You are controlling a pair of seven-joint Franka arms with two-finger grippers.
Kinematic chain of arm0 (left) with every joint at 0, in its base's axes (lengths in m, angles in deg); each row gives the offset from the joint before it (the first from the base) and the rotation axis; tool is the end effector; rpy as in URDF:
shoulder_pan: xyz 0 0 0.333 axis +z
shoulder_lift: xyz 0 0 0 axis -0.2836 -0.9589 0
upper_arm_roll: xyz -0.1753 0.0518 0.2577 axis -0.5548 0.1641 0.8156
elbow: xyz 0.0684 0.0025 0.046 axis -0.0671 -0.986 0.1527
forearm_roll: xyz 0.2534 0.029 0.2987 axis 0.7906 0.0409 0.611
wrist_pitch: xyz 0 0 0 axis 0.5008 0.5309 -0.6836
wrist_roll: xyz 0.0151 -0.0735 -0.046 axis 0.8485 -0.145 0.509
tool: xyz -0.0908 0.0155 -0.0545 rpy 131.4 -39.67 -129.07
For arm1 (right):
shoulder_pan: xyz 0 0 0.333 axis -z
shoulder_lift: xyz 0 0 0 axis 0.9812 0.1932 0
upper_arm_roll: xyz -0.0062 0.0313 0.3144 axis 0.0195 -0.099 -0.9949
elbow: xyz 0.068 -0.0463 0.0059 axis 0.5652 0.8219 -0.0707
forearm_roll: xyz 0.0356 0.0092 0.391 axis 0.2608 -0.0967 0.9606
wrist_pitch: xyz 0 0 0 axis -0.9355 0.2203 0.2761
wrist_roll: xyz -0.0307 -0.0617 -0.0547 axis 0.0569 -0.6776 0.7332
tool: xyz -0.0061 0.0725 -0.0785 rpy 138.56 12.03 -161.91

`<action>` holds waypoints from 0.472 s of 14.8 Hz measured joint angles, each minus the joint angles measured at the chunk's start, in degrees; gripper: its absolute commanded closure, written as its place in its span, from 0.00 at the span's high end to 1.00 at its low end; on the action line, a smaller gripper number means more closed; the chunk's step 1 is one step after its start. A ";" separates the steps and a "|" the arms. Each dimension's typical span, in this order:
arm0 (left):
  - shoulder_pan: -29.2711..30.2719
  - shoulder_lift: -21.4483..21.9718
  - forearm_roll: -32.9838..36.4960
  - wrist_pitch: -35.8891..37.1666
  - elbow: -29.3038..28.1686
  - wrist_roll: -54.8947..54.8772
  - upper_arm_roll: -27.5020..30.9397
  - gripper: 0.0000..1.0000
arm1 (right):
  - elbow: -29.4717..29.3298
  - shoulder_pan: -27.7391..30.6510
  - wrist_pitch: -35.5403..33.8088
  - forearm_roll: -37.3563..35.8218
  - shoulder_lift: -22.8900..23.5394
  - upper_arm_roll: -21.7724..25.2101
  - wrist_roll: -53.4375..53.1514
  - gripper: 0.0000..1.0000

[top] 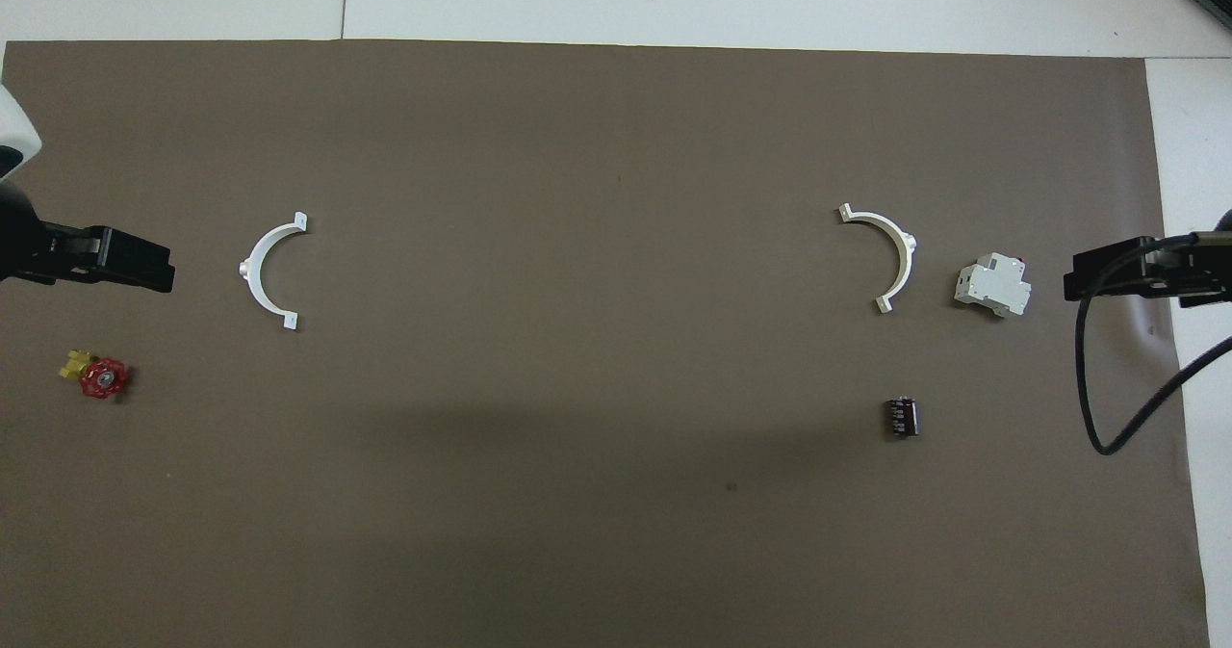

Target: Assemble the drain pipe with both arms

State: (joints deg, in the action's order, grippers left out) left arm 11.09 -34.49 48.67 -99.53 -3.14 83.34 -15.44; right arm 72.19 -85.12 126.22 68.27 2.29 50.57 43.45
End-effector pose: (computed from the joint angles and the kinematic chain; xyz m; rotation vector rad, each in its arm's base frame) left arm 0.5420 -0.0522 0.6335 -3.1323 0.2044 0.0427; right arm 0.5317 -0.0006 0.6380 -3.1364 0.1246 0.0161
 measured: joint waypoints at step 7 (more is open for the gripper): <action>0.08 0.00 0.00 0.39 -0.72 0.02 0.40 1.00 | 0.78 0.07 1.50 0.00 -0.09 0.07 0.00 1.00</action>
State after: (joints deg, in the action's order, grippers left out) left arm 11.17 -34.49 48.67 -99.14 -3.87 83.35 -15.04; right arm 72.96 -85.05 127.72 68.27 2.20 50.64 43.45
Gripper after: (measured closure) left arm 0.000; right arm 0.000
